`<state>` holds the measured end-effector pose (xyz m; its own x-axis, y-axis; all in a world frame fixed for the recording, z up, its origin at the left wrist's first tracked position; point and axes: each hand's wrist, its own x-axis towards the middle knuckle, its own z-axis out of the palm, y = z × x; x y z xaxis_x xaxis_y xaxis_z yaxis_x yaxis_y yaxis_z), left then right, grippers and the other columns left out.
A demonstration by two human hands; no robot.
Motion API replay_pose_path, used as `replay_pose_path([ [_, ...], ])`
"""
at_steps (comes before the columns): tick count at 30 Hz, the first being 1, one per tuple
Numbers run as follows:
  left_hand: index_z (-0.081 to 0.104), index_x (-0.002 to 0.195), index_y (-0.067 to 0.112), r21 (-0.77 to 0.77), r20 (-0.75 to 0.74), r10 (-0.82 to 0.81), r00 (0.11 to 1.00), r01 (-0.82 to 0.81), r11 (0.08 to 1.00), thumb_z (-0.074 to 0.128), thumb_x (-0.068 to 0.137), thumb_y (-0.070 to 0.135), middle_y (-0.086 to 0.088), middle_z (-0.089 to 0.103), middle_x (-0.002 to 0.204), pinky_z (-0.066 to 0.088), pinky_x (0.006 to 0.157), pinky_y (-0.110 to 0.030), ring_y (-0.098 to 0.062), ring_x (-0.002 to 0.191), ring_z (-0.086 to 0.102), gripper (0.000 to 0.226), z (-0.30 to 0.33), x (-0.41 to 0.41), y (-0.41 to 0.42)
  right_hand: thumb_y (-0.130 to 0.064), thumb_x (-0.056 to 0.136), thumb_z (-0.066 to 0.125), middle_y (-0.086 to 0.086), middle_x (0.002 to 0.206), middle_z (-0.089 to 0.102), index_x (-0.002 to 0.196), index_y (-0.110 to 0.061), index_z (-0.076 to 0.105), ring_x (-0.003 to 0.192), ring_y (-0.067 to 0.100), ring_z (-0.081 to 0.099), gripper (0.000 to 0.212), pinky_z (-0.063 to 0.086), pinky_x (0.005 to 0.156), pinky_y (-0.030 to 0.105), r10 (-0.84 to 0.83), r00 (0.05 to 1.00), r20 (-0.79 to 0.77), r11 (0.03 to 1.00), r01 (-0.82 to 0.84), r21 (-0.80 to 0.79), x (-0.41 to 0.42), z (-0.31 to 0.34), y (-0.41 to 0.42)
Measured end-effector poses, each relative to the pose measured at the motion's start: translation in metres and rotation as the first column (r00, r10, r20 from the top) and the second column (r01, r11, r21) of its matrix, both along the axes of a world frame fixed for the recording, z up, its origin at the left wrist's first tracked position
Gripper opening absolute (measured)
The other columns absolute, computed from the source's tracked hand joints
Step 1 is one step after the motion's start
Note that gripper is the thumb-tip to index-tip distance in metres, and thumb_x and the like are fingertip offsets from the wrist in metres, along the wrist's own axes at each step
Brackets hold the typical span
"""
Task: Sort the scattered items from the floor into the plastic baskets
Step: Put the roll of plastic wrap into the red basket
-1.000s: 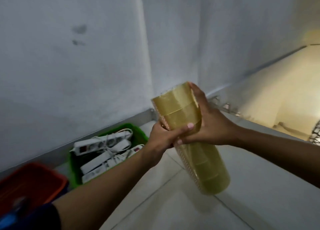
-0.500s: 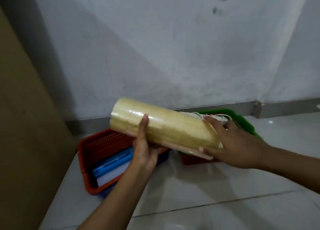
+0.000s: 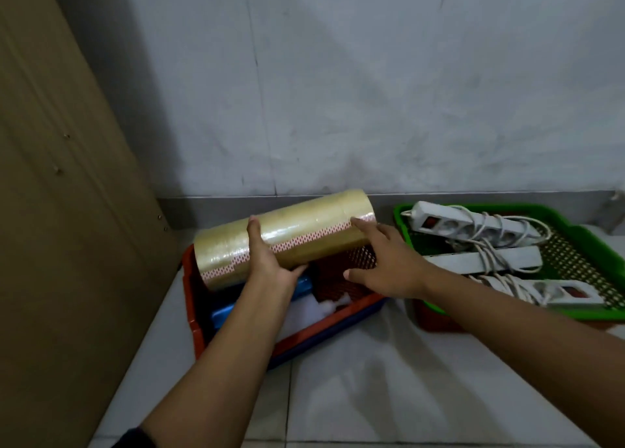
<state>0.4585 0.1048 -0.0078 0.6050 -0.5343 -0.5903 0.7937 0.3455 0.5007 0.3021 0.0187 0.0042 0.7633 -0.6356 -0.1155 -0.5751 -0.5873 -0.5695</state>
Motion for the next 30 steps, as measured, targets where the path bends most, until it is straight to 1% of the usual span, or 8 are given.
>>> replay_pose_path([
  [4,0.036,0.138,0.016,0.106,-0.028,0.031,0.999,-0.028,0.994,0.064,0.074,0.059,-0.016,0.046,0.138,0.042,0.095,-0.059,-0.039,0.121,0.049,0.082,-0.003,0.008,-0.017,-0.046,0.08,0.066,0.006,0.156,0.019,0.15,-0.037,0.01,0.14,0.028,0.029,0.09,0.031,0.114,0.038,0.074,0.988,-0.134,0.997,-0.069,0.04,-0.015,-0.029,0.003],
  [8,0.03,0.143,0.016,0.144,-0.109,0.031,0.994,-0.015,0.989,0.061,0.073,0.064,-0.014,0.041,0.144,0.037,0.103,-0.06,-0.04,0.126,0.045,0.09,-0.018,0.008,-0.029,-0.055,0.081,0.058,0.003,0.149,0.034,0.148,-0.033,0.021,0.139,0.024,0.027,0.079,0.032,0.112,0.041,0.158,0.94,-0.304,0.971,-0.203,-0.122,-0.03,-0.048,0.014],
  [14,0.016,0.149,0.015,0.191,-0.078,0.076,0.994,-0.06,0.98,0.047,0.087,0.056,-0.015,0.016,0.156,0.024,0.111,-0.059,-0.042,0.14,0.021,0.081,-0.011,0.01,-0.032,-0.051,0.083,0.06,0.003,0.151,0.031,0.147,-0.027,0.027,0.138,0.023,0.03,0.076,0.03,0.113,0.036,0.195,0.949,-0.249,0.972,-0.22,-0.078,-0.038,-0.038,0.011],
  [17,0.021,0.146,0.015,0.164,-0.044,0.009,0.999,-0.002,0.987,0.043,0.089,0.053,-0.017,0.024,0.153,0.024,0.109,-0.062,-0.042,0.137,0.028,0.072,-0.005,0.01,-0.021,-0.05,0.084,0.059,0.002,0.153,0.028,0.148,-0.028,0.023,0.138,0.024,0.032,0.077,0.032,0.112,0.036,0.199,0.946,-0.257,0.974,-0.221,-0.056,-0.047,-0.029,0.011],
  [22,0.012,0.148,0.013,0.104,0.003,-0.122,0.993,0.121,0.987,0.041,0.089,0.053,-0.024,0.02,0.154,0.015,0.108,-0.068,-0.038,0.139,0.028,0.077,0.015,0.0,-0.005,-0.049,0.085,0.059,0.0,0.152,0.028,0.148,-0.032,0.021,0.133,0.022,0.038,0.075,0.034,0.105,0.031,0.199,0.939,-0.28,0.972,-0.225,-0.062,-0.075,-0.008,0.011],
  [25,0.013,0.148,0.011,0.169,0.073,-0.212,0.974,0.198,0.966,0.041,0.09,0.048,-0.025,0.023,0.152,0.015,0.108,-0.067,-0.036,0.137,0.034,0.074,0.029,-0.02,-0.004,-0.05,0.086,0.058,0.001,0.15,0.032,0.148,-0.034,0.021,0.131,0.022,0.041,0.074,0.035,0.105,0.032,0.194,0.932,-0.308,0.969,-0.232,-0.091,-0.098,0.006,0.013],
  [28,0.025,0.144,0.009,0.297,0.17,-0.387,0.906,0.328,0.897,0.042,0.092,0.043,-0.023,0.035,0.146,0.024,0.11,-0.057,-0.031,0.132,0.041,0.065,0.043,-0.059,-0.009,-0.053,0.087,0.056,0.003,0.146,0.037,0.146,-0.031,0.023,0.129,0.024,0.043,0.071,0.039,0.106,0.035,0.177,0.916,-0.359,0.963,-0.237,-0.13,-0.129,0.022,0.015],
  [30,0.04,0.132,0.007,0.367,0.245,-0.557,0.793,0.456,0.811,0.041,0.092,0.04,-0.018,0.049,0.13,0.035,0.104,-0.046,-0.028,0.122,0.05,0.052,0.052,-0.096,-0.014,-0.053,0.087,0.054,0.002,0.146,0.038,0.147,-0.031,0.023,0.129,0.022,0.042,0.071,0.038,0.106,0.034,0.165,0.906,-0.39,0.962,-0.235,-0.14,-0.154,0.033,0.019],
])
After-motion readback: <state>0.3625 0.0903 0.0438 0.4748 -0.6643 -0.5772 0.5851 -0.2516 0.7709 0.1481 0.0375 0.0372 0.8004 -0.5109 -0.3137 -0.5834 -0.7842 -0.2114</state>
